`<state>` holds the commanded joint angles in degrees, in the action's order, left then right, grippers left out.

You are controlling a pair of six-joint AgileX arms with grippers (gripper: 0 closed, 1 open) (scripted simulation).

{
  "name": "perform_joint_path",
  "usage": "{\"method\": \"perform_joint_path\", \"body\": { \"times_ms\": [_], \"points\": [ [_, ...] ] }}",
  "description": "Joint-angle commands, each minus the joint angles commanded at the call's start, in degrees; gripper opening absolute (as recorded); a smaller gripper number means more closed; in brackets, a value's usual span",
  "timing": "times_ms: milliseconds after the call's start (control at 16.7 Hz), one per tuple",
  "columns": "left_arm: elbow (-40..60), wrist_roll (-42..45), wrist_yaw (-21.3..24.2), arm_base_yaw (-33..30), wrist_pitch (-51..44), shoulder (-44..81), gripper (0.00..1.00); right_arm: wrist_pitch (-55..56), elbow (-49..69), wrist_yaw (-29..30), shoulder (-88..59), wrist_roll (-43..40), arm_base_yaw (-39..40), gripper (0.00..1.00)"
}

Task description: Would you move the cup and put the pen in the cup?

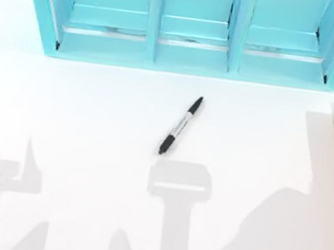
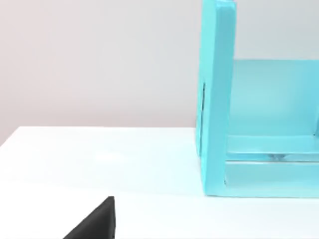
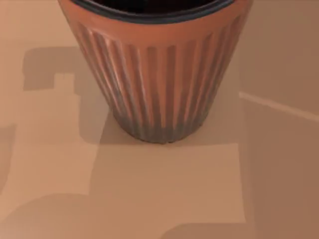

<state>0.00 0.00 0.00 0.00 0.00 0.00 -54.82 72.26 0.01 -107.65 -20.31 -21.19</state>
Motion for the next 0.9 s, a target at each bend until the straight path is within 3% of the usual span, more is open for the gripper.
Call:
{"method": "perform_joint_path", "body": {
  "times_ms": [240, 900],
  "points": [
    [0.00, 0.00, 0.00, 0.00, 0.00, 0.00, 1.00, 0.00, 0.00, 0.00, 0.00, 0.00, 0.00, 0.02],
    [0.00, 0.00, 0.00, 0.00, 0.00, 0.00, 1.00, -0.84, 0.68, -0.06, 0.11, 0.75, 0.52, 0.00]
  ]
}}
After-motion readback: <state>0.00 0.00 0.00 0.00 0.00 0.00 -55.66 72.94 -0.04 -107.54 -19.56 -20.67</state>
